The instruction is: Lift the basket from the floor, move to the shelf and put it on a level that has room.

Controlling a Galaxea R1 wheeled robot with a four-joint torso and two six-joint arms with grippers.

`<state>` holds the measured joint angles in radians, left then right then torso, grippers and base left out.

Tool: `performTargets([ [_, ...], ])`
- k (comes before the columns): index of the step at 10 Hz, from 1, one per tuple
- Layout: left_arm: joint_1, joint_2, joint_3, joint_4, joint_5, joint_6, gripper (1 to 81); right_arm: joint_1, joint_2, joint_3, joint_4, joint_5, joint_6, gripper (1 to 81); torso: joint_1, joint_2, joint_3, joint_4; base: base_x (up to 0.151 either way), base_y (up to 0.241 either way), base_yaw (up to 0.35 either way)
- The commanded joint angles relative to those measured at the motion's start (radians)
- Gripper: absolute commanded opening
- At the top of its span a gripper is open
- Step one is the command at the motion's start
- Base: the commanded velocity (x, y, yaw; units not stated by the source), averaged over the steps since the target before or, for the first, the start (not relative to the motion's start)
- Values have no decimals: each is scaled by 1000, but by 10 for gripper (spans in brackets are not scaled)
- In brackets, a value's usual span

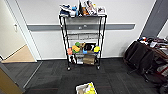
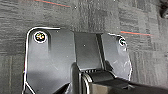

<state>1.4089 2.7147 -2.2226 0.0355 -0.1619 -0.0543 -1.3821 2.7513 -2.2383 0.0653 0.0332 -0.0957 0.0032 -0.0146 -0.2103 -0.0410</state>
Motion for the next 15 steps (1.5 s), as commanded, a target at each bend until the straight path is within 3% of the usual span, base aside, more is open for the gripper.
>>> performTargets([
  [1,-23,-16,11,-2,56,1,811,33,-14,7,2,-62,2,811,0,0,0,0,88,0,0],
  [15,-24,-18,7,4,58,1,811,16,-2,-16,1,-62,4,811,0,0,0,0,88,0,0],
])
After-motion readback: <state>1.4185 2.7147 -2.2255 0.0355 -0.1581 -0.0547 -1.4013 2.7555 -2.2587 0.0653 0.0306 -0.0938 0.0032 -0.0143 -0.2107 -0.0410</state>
